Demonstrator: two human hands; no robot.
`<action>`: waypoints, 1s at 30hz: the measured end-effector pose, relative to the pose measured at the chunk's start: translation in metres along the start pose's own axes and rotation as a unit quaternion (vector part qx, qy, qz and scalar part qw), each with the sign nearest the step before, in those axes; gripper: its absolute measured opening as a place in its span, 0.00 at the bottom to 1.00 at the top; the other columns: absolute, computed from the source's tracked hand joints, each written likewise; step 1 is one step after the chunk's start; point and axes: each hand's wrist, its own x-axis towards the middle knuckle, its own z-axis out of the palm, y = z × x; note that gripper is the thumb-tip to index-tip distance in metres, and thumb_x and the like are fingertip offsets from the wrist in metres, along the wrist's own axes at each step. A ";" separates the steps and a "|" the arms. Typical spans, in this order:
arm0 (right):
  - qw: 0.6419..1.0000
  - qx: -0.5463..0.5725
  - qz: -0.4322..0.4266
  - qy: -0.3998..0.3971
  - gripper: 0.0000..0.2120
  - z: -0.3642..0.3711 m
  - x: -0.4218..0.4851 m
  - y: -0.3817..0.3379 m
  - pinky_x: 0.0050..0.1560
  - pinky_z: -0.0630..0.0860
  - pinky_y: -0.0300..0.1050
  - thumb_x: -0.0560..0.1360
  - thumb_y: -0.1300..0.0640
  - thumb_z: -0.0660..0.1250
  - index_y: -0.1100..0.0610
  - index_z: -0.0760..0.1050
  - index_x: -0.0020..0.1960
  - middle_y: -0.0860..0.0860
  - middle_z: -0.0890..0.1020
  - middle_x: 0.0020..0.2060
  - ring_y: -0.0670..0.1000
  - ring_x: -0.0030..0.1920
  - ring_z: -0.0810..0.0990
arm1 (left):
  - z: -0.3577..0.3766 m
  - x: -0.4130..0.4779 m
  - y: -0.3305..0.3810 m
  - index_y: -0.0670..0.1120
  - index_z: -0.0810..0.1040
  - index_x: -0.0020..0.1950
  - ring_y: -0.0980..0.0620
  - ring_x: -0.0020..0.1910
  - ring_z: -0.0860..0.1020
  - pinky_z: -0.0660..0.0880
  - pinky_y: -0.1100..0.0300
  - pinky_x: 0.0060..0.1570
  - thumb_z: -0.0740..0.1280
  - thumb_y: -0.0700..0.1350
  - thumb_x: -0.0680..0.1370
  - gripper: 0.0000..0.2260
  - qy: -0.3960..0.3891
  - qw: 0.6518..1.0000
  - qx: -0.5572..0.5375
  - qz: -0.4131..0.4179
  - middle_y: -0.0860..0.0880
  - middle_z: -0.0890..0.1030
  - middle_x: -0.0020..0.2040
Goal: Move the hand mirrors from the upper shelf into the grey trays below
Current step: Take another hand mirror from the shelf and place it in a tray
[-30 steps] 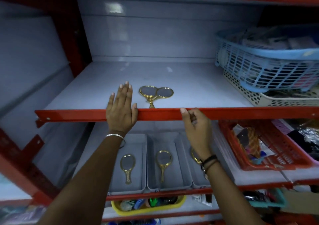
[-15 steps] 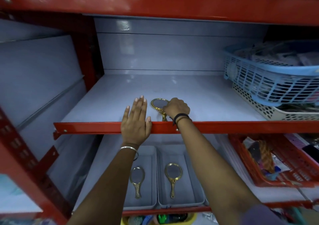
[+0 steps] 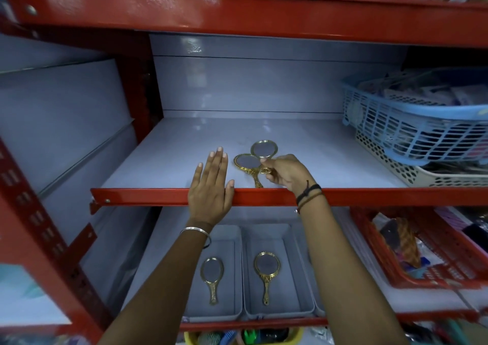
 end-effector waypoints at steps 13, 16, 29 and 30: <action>0.955 -0.078 0.064 -0.278 0.05 0.003 -0.103 0.103 0.26 0.73 0.30 0.73 0.60 0.69 0.52 0.76 0.41 0.43 0.81 0.29 0.40 0.30 0.78 | -0.007 -0.002 -0.045 0.40 0.64 0.73 0.48 0.72 0.64 0.57 0.52 0.71 0.47 0.51 0.80 0.25 0.000 0.998 0.060 0.032 0.42 0.69 0.73; 0.945 -0.144 0.124 -0.265 0.04 0.009 -0.089 0.146 0.29 0.72 0.29 0.71 0.57 0.72 0.51 0.77 0.39 0.44 0.80 0.31 0.40 0.31 0.77 | -0.005 -0.002 -0.046 0.40 0.64 0.73 0.48 0.72 0.64 0.54 0.55 0.73 0.41 0.52 0.80 0.27 -0.005 0.998 0.061 0.030 0.42 0.70 0.72; 0.925 -0.288 0.214 -0.128 0.18 0.109 0.006 0.287 0.40 0.79 0.41 0.73 0.70 0.64 0.56 0.66 0.28 0.52 0.72 0.28 0.55 0.39 0.80 | 0.010 -0.003 -0.049 0.41 0.64 0.73 0.49 0.73 0.65 0.42 0.61 0.76 0.42 0.52 0.79 0.27 0.063 0.994 0.086 0.039 0.44 0.70 0.73; 0.921 -0.304 0.208 -0.124 0.18 0.110 0.010 0.292 0.38 0.78 0.39 0.73 0.68 0.64 0.55 0.64 0.29 0.52 0.73 0.31 0.55 0.47 0.81 | 0.011 -0.003 -0.049 0.41 0.63 0.73 0.49 0.73 0.65 0.41 0.61 0.76 0.42 0.52 0.79 0.27 0.067 0.993 0.086 0.040 0.44 0.70 0.72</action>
